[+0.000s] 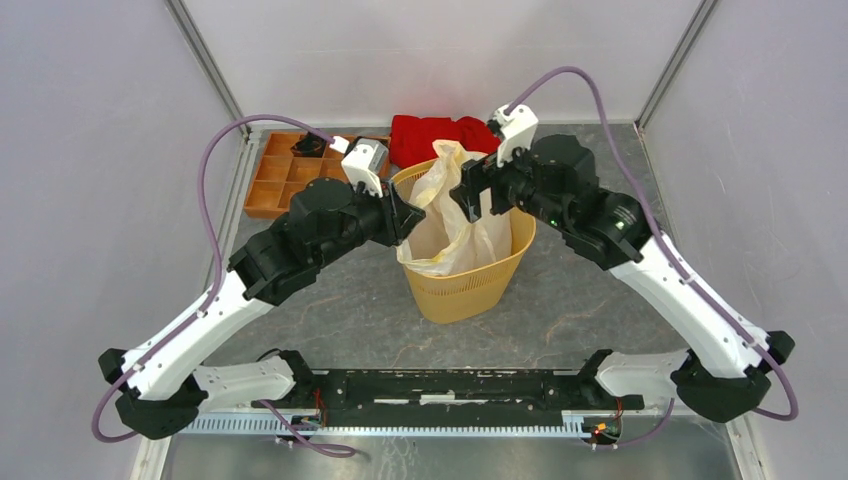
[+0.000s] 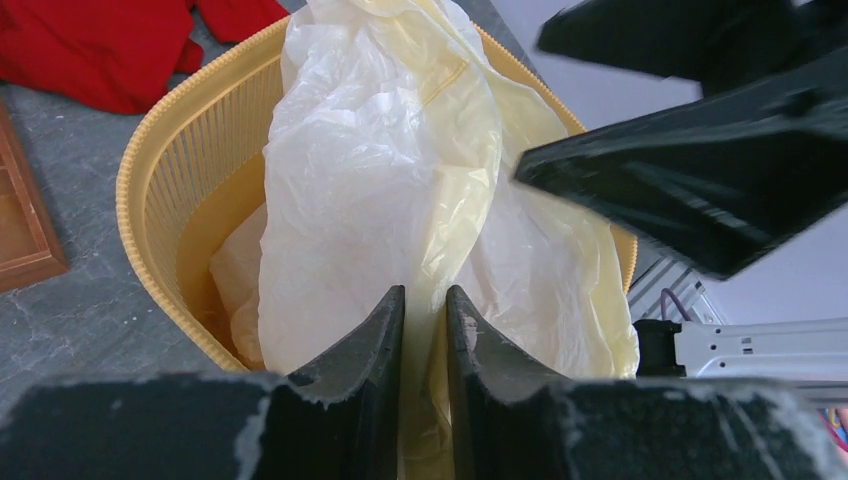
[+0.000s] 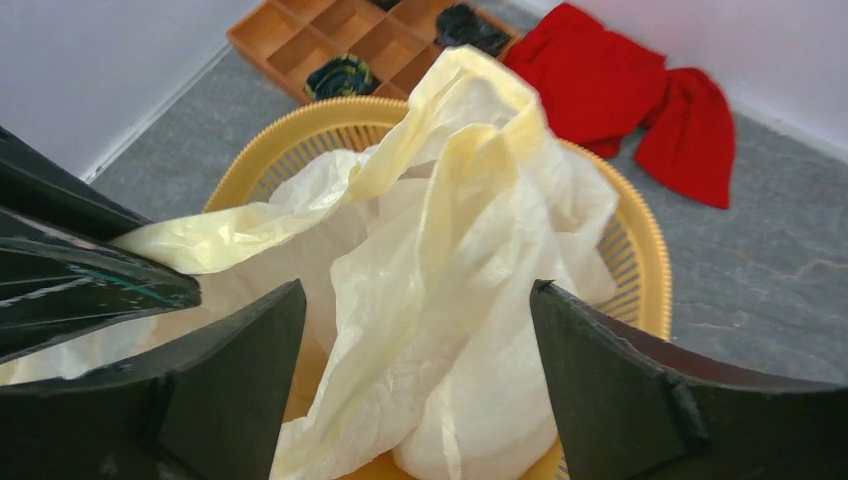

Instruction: Put the trash bags into the trash bin

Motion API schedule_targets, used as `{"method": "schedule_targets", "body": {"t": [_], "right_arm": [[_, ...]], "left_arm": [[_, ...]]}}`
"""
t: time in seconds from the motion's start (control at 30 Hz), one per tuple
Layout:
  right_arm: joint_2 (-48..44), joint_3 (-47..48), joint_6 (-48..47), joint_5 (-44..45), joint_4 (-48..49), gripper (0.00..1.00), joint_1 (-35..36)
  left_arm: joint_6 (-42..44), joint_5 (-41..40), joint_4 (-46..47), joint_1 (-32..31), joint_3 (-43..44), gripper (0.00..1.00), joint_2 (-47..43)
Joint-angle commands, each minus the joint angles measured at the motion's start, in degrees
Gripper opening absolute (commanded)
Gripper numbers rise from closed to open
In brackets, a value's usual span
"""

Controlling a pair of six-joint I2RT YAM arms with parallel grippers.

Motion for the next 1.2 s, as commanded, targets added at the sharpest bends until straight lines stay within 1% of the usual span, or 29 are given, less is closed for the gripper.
{"method": "schedule_targets", "body": {"t": [0.0, 0.03, 0.07, 0.1, 0.17, 0.23, 0.3, 0.37, 0.53, 0.63, 0.73, 0.8, 0.87, 1.0, 1.03, 1.1, 1.17], "right_arm": [[2.52, -2.13, 2.42, -4.69, 3.1, 0.83, -0.15], [2.66, -2.44, 2.09, -3.94, 3.03, 0.78, -0.13], [2.71, -2.84, 1.82, -3.02, 2.96, 0.72, -0.18], [2.47, -3.41, 1.47, -1.71, 2.78, 0.65, -0.18], [1.12, -4.81, 1.28, 0.08, 2.91, 0.45, -0.18], [-1.75, -7.26, 1.37, 0.22, 4.61, 0.3, -0.18], [-4.79, -9.87, 1.64, -0.63, 6.72, 0.2, -0.14], [-7.58, -12.24, 1.82, -1.86, 8.62, 0.13, -0.17], [-12.35, -15.45, 2.51, -1.04, 9.54, 0.07, -0.15], [-14.6, -17.09, 2.88, -0.83, 9.96, 0.07, -0.18], [-15.74, -18.5, 2.97, -0.79, 10.03, 0.1, -0.12], [-15.64, -18.39, 3.07, -1.24, 9.06, 0.16, -0.1], [-15.85, -18.3, 3.25, -1.88, 8.54, 0.19, -0.11], [-17.32, -18.75, 3.58, -2.9, 8.97, 0.26, -0.15], [-17.74, -18.77, 3.58, -3.23, 9.0, 0.26, -0.12], [-17.94, -18.86, 3.81, -3.45, 8.6, 0.25, -0.17], [-18.21, -19.25, 4.02, -3.6, 8.08, 0.28, -0.15]], "left_arm": [[-2.83, -0.12, 3.19, 0.03, -0.28, 0.27, -1.49], [-2.9, -0.26, 2.98, 0.03, -0.21, 0.28, -1.61], [-3.05, -0.68, 2.34, 0.03, -0.1, 0.32, -1.78], [-3.23, -1.67, 1.15, 0.03, 0.33, 0.39, -1.77], [-3.3, -4.33, -1.96, 0.03, 1.87, 0.43, -1.49], [-3.05, -6.99, -4.46, 0.03, 3.14, 0.45, -1.41], [-2.82, -8.48, -5.54, 0.03, 3.58, 0.46, -1.91], [-2.77, -8.49, -5.71, 0.03, 3.39, 0.45, -2.52], [-3.74, -7.93, -6.27, 0.03, 2.59, 0.41, -4.62], [-4.42, -8.11, -7.12, 0.03, 1.63, 0.46, -6.29], [-5.68, -7.46, -7.54, 0.03, 0.0, 0.5, -7.41], [-6.81, -6.45, -7.42, 0.03, -0.96, 0.5, -7.88], [-7.75, -5.82, -7.13, 0.03, -1.85, 0.5, -8.68], [-9.17, -5.74, -6.7, 0.03, -3.5, 0.47, -11.55], [-9.52, -5.6, -6.53, 0.03, -3.99, 0.46, -12.29], [-10.22, -5.17, -5.88, 0.03, -5.15, 0.4, -13.48], [-11.02, -4.34, -5.15, 0.03, -6.3, 0.33, -14.35]]}}
